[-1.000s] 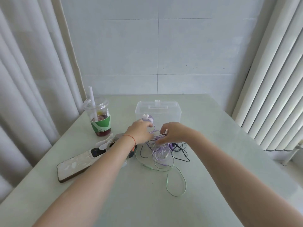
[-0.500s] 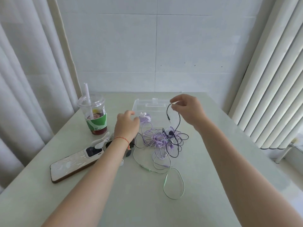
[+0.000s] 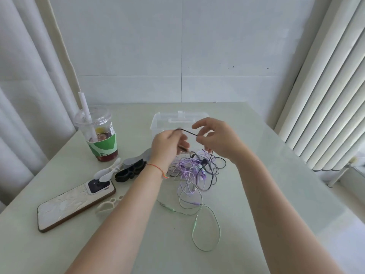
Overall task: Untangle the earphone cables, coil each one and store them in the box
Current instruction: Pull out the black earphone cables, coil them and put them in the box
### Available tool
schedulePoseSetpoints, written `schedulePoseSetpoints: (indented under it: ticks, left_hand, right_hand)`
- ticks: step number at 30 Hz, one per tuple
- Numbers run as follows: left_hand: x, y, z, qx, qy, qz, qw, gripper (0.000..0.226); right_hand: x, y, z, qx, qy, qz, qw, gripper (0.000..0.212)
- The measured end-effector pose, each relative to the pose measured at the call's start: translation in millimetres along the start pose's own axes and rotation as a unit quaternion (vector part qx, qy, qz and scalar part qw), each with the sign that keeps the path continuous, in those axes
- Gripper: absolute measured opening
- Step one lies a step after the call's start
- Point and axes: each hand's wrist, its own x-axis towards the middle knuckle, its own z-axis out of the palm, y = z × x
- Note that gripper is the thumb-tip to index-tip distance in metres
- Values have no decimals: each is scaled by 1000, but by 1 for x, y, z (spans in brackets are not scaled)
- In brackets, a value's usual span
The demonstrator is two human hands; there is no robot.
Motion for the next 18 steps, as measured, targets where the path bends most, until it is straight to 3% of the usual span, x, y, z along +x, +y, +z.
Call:
schedulePoseSetpoints:
  ticks: [4,6,7,9,11,15,18]
  left_hand:
    - [12,5,-20,-171,91,-91,977,26]
    - [16,6,-29,-277,80,-151,945,30]
    - [17,6,-33,-277,62,-166,945,31]
    - [17,5,-33,-212,-1,-173,962,25]
    - [13,8,-28,-118,-76,-155,978,10]
    - [6,5,-17,9,-239,-59,969,36]
    - [1,8,-11,50,-246,-19,968,16]
  right_hand:
    - [3,12,-4,-159,-60,49,984,26]
    - [6,15,-5,-187,-47,66,979,26]
    - [8,16,-6,-191,-28,64,979,24]
    - [10,15,-7,-190,19,44,981,13]
    - [10,10,-8,-120,48,37,991,13]
    - [2,-7,-7,109,26,44,993,10]
    - [2,-11,-5,168,28,51,984,11]
